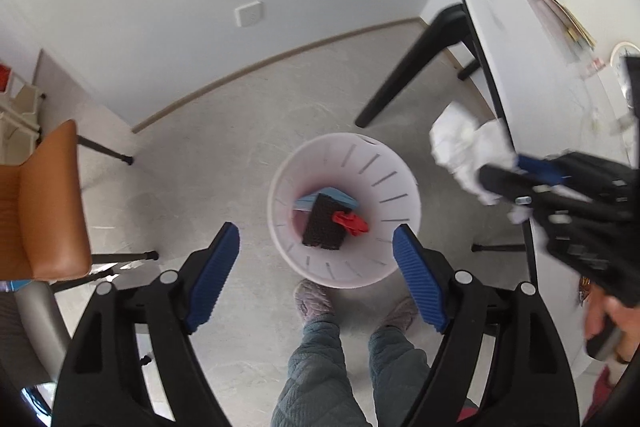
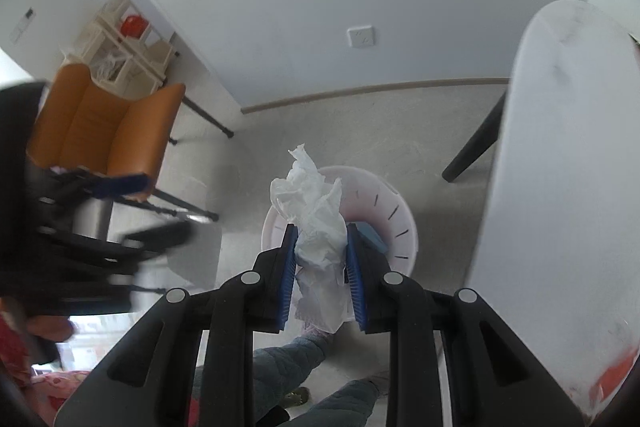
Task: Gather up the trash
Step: 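Carry the red paper and tissue to the wastebasket and open both tools, then move both open tools back over the table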
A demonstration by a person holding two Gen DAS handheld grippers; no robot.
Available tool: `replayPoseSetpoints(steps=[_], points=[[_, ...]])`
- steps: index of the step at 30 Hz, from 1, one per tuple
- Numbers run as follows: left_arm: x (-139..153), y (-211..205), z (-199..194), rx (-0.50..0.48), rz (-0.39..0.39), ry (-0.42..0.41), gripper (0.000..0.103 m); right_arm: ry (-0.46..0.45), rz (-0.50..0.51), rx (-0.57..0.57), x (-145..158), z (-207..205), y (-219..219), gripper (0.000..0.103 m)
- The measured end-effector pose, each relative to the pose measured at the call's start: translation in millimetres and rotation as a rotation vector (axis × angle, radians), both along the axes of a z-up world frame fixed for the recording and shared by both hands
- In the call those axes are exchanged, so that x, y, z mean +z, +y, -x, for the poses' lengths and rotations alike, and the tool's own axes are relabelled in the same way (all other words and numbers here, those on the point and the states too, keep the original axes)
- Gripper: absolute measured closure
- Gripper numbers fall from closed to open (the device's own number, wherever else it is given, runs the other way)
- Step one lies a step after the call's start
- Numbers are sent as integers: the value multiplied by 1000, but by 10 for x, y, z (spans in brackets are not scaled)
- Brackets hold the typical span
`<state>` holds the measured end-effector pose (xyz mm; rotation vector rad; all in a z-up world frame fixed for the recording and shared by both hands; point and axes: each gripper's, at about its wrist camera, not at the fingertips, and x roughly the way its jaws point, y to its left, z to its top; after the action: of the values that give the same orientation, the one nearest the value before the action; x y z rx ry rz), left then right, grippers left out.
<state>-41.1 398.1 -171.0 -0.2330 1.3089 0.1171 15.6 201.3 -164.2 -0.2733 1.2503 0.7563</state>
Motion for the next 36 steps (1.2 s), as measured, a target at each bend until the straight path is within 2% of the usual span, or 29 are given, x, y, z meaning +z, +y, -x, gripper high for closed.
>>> replayPoseSetpoints(steps=[3, 6, 8, 9, 10, 11, 13, 14, 17, 20, 21, 24, 28, 32, 36], points=[[130, 169, 111, 53, -44, -3, 21, 30, 32, 39, -350, 9, 218, 78], [216, 234, 179, 80, -83, 4, 21, 59, 74, 73, -748, 12, 390, 69], [248, 282, 220, 99, -93, 5, 20, 75, 112, 88, -1004, 21, 462, 59], [263, 305, 235, 110, -96, 5, 20, 84, 130, 91, -1101, 25, 471, 45], [280, 325, 252, 122, -97, 3, 20, 92, 148, 90, -1200, 25, 482, 38], [297, 349, 266, 134, -98, 1, 20, 95, 153, 89, -1231, 26, 486, 36], [330, 388, 285, 151, -95, -5, 20, 94, 153, 90, -1212, 29, 488, 23], [356, 391, 295, 155, -92, -10, 20, 86, 149, 89, -1157, 18, 507, 21], [473, 350, 307, 154, -100, -35, 20, 41, 96, 73, -838, 2, 499, 18], [671, 251, 293, 140, -104, -78, 20, -46, 6, 23, -252, 21, 366, 8], [742, 200, 287, 130, -104, -96, 20, -84, -18, -1, -26, 36, 278, 4], [968, -24, 247, 77, -109, -156, 14, -181, -80, -72, 669, 100, -69, 3], [1216, -442, 196, -13, -117, -223, 12, -287, -88, -166, 1360, 162, -686, 2], [1387, -982, 148, -86, -103, -264, 12, -346, -97, -263, 1777, 216, -1413, 2], [1494, -1604, 132, -154, -49, -289, 11, -390, -80, -323, 1993, 322, -2125, 2]])
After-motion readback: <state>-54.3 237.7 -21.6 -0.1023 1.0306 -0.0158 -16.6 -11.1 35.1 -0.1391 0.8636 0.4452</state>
